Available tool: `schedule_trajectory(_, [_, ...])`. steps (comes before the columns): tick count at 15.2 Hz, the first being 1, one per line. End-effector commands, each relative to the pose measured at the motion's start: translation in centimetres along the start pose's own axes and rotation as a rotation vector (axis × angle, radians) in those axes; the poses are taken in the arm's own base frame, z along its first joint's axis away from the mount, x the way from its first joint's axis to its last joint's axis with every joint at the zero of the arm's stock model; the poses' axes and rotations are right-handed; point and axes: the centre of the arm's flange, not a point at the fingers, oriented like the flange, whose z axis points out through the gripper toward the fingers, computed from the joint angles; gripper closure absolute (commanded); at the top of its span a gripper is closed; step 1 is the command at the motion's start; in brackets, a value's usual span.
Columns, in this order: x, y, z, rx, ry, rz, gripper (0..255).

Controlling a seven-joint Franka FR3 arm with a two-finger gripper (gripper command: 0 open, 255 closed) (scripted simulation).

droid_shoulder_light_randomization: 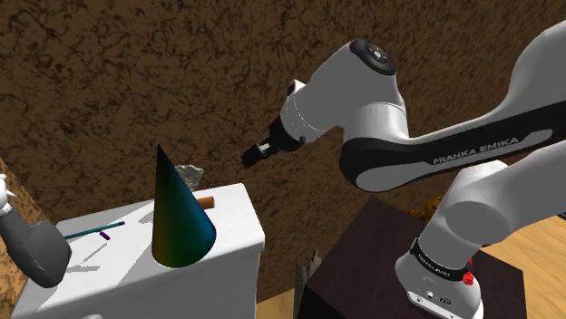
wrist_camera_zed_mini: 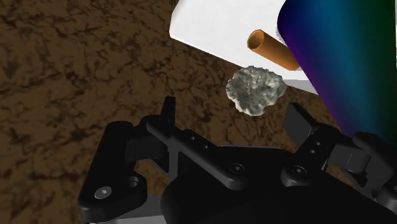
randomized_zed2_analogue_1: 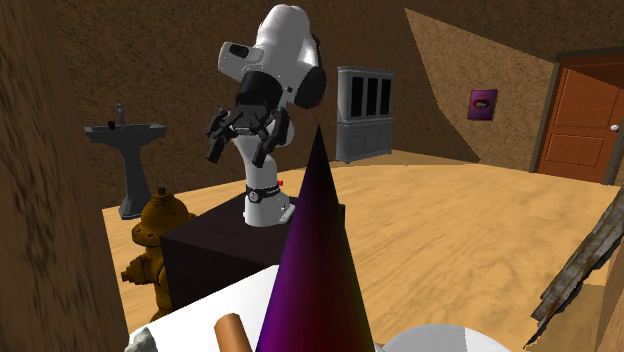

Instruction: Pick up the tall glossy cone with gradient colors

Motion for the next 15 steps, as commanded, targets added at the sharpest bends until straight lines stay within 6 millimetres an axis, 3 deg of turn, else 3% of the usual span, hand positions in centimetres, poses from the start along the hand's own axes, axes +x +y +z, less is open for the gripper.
schedule_trajectory(1, [-0.4, -2.3, 0.9, 0.017, 0.060, 0.002, 0])
schedule_trajectory(14, [-0.4, -16.9, 7.2, 0.081, 0.435, 0.001, 0])
schedule_trajectory(15, [-0.4, -17.3, 7.4, 0.083, 0.447, 0.001, 0])
